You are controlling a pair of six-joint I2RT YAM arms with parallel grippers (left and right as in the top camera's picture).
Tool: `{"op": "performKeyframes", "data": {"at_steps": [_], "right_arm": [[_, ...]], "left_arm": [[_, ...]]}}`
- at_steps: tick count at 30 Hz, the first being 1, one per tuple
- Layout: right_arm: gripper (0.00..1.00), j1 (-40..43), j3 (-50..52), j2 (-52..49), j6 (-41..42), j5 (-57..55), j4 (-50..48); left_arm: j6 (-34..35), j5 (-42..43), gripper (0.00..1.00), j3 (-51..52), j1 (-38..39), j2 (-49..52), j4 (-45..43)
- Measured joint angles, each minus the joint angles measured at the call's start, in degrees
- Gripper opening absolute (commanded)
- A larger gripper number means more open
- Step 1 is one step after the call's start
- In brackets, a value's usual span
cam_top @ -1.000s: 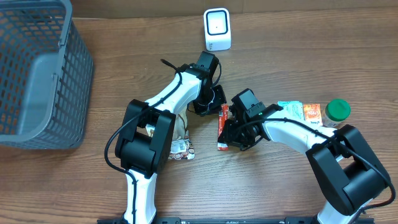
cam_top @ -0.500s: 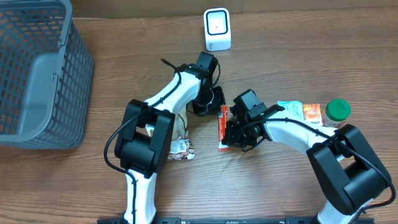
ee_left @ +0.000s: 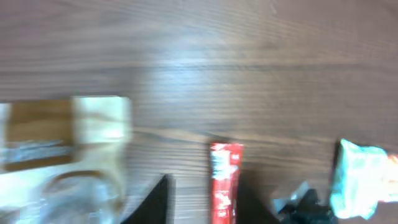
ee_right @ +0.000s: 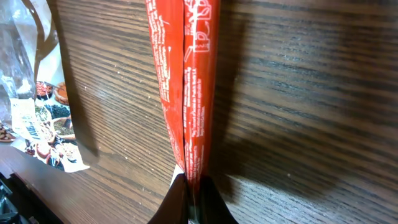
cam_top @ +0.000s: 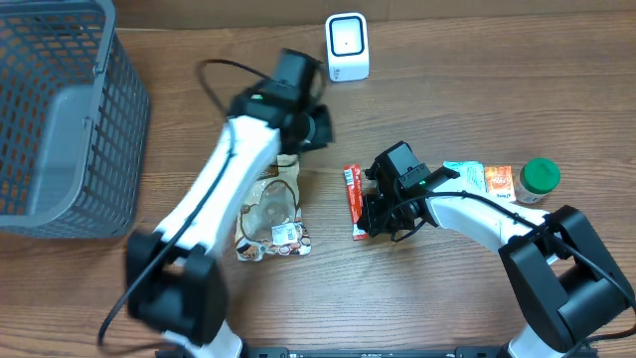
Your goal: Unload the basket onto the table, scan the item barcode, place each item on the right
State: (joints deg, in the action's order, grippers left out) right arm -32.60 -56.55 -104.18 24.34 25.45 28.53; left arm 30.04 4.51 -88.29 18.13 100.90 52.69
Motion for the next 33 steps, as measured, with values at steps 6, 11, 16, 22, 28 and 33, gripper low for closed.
{"op": "performKeyframes", "data": {"at_steps": [6, 11, 16, 22, 28, 33], "right_arm": [[0.04, 0.0, 0.0, 0.0, -1.8, -0.1, 0.0], [0.04, 0.0, 0.0, 0.0, -2.9, -0.2, 0.0], [0.04, 0.0, 0.0, 0.0, -3.8, -0.2, 0.0], [0.04, 0.0, -0.1, 0.0, -5.8, -0.7, 0.8], [0.04, 0.0, -6.5, 0.1, -11.3, -10.3, 12.9], [0.04, 0.1, -15.5, 2.0, -17.1, -20.9, 17.7]], "left_arm": [[-0.9, -8.6, 0.81, -0.2, -5.4, -4.3, 7.6], [-3.2, -12.0, 1.0, -0.2, -12.5, -4.3, 9.1], [-3.7, -13.2, 1.0, -0.2, -16.1, -4.3, 9.1], [-3.7, -13.4, 1.0, -0.2, -16.3, -4.3, 9.1], [-3.7, -13.4, 1.0, -0.2, -16.3, -4.3, 9.1], [-3.7, -13.4, 1.0, -0.2, -16.3, -4.3, 9.1]]}}
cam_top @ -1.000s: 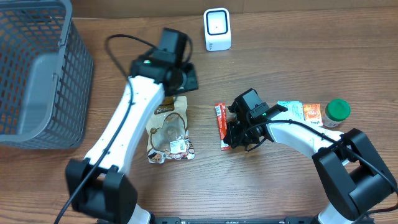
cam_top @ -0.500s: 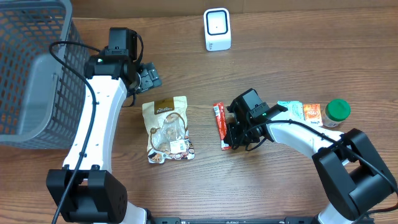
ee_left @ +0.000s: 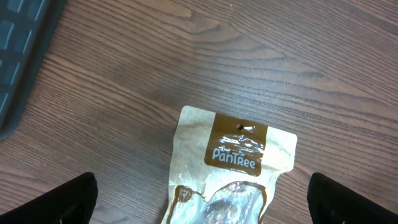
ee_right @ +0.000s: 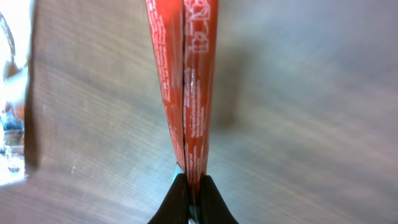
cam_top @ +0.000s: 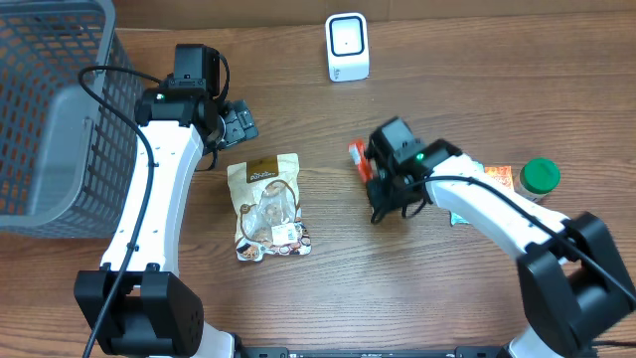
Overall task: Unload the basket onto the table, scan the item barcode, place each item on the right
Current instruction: 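Lift the red sachet with the right gripper toward the white scanner, then hold the red sachet in front of the white scanner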
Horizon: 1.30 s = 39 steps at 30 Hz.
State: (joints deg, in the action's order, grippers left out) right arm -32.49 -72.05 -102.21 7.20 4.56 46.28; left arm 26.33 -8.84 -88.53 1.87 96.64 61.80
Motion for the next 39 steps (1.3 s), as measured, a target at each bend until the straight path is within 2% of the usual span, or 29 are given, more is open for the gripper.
{"op": "performKeyframes", "data": {"at_steps": [7, 15, 19, 25, 31, 39], "right_arm": [[0.04, 0.2, -7.7, 4.2, -11.5, -14.9, -4.2], [0.04, 0.2, -8.2, 4.7, -32.5, -27.4, -23.3], [0.04, 0.2, -8.2, 4.6, -38.9, -29.9, -31.2], [0.04, 0.2, -8.3, 2.6, -46.6, -33.7, -41.8], [0.04, 0.3, -8.4, -3.4, -54.1, -38.8, -53.6], [0.04, 1.7, -8.4, -11.4, -57.0, -42.5, -69.1]], "left_arm": [[0.0, 0.0, 1.0, 0.0, 0.0, 0.0, 0.0], [0.0, 0.0, 1.0, 0.0, 0.0, 0.0, 0.0], [0.0, 0.0, 1.0, 0.0, 0.0, 0.0, 0.0], [0.0, 0.0, 1.0, 0.0, 0.0, 0.0, 0.0], [0.0, 0.0, 1.0, 0.0, 0.0, 0.0, 0.0], [0.0, 0.0, 1.0, 0.0, 0.0, 0.0, 0.0]]}}
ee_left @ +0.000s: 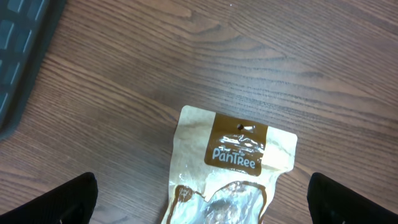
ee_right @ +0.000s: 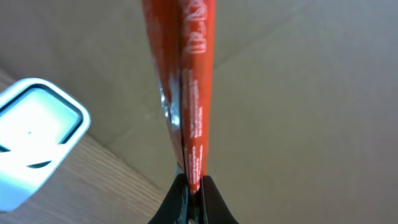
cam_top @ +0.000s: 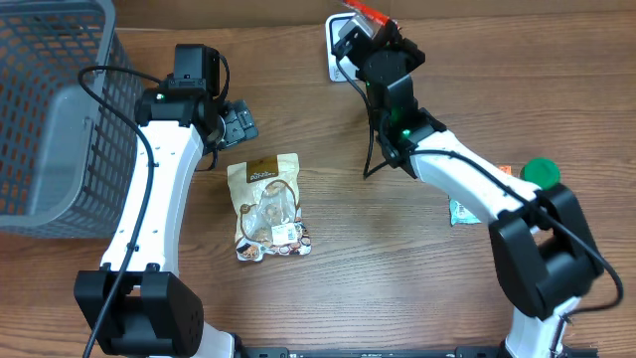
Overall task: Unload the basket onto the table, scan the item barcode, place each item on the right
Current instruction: 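Hold the red sachet in front of the white scanner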
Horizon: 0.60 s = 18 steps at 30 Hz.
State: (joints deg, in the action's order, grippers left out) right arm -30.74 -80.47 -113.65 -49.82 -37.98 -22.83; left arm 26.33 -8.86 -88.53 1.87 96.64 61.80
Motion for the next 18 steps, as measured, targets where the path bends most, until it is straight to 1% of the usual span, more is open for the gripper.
{"op": "performKeyframes", "data": {"at_steps": [3, 7, 9, 12, 18], "right_arm": [[0.04, 1.4, 0.0, -3.5, -3.5, -0.5, -8.3], [0.04, 2.7, -0.1, -8.1, -11.8, -0.1, -16.3], [0.04, 3.3, -0.1, -10.4, -15.7, 0.3, -17.4], [0.04, 3.5, -0.3, -13.0, -18.8, 0.5, -17.5], [0.04, 3.5, -6.4, -17.5, -20.4, 1.6, -15.3]], "left_arm": [[0.0, 0.0, 1.0, 0.0, 0.0, 0.0, 0.0], [0.0, 0.0, 1.0, 0.0, 0.0, 0.0, 0.0], [0.0, 0.0, 1.0, 0.0, 0.0, 0.0, 0.0], [0.0, 0.0, 1.0, 0.0, 0.0, 0.0, 0.0], [0.0, 0.0, 1.0, 0.0, 0.0, 0.0, 0.0]]}}
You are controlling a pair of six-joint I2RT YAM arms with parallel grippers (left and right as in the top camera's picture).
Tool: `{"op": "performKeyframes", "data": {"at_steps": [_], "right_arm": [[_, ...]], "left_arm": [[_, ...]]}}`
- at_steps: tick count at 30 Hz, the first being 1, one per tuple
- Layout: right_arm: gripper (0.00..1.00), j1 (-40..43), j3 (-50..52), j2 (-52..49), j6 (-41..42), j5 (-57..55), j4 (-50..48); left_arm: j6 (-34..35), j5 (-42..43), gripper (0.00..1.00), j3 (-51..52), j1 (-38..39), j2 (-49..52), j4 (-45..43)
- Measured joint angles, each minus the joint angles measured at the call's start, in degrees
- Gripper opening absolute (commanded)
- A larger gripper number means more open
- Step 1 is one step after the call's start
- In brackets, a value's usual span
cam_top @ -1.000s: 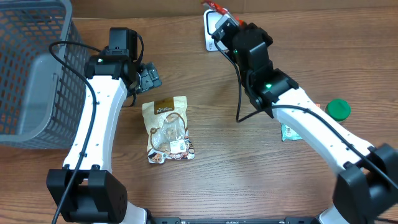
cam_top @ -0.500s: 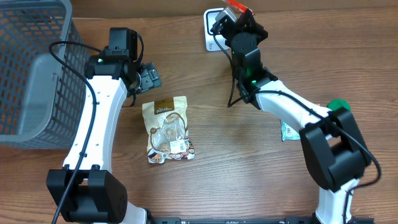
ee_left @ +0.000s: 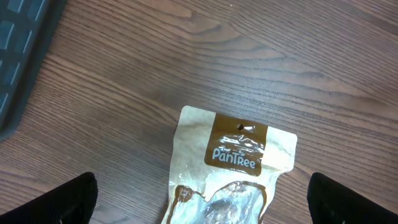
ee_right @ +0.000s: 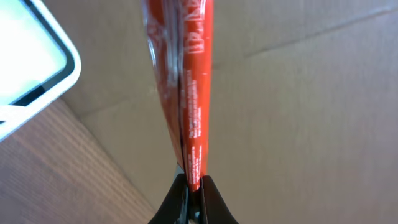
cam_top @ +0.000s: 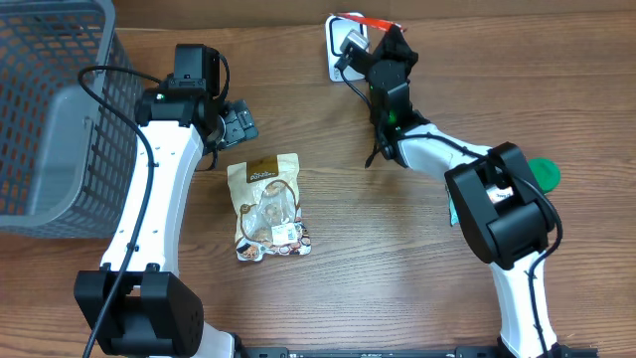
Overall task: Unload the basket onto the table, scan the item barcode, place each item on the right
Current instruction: 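Hold the red sachet in front of the white scanner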
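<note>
My right gripper is shut on a long red stick packet, held up at the table's far edge. In the overhead view the red packet lies across the top of the white barcode scanner, and my right gripper sits just right of it. The scanner's window fills the upper left of the right wrist view. My left gripper hangs open above a tan snack pouch, the pouch lying flat on the table.
A grey mesh basket stands at the far left. A green-capped jar and a pale packet lie to the right, partly behind my right arm. Cardboard backs the table's far edge.
My right gripper has moved the red packet slightly left, closer to the scanner, whose window now looms larger in the wrist view. The left arm has not moved.
My right gripper was shut on the red packet lying on the table while the left arm reached over the middle. Then the left gripper stood back over the pouch and the packet was lifted. After that it was up by the scanner, now nearer.
</note>
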State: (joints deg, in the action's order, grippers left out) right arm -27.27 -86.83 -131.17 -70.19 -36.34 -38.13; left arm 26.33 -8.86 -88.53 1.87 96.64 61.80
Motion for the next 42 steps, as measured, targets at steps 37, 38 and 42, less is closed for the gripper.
{"op": "performKeyframes", "data": {"at_steps": [37, 38, 42], "right_arm": [[0.04, 2.5, -10.3, -13.2, -2.1, 1.7, 8.9], [0.04, 2.5, -10.3, -13.2, -2.1, 1.6, 8.6], [0.04, 2.5, -10.3, -13.2, -2.3, 1.5, 8.6]], "left_arm": [[0.0, 0.0, 1.0, 0.0, 0.0, 0.0, 0.0], [0.0, 0.0, 1.0, 0.0, 0.0, 0.0, 0.0], [0.0, 0.0, 0.99, 0.0, 0.0, 0.0, 0.0]]}}
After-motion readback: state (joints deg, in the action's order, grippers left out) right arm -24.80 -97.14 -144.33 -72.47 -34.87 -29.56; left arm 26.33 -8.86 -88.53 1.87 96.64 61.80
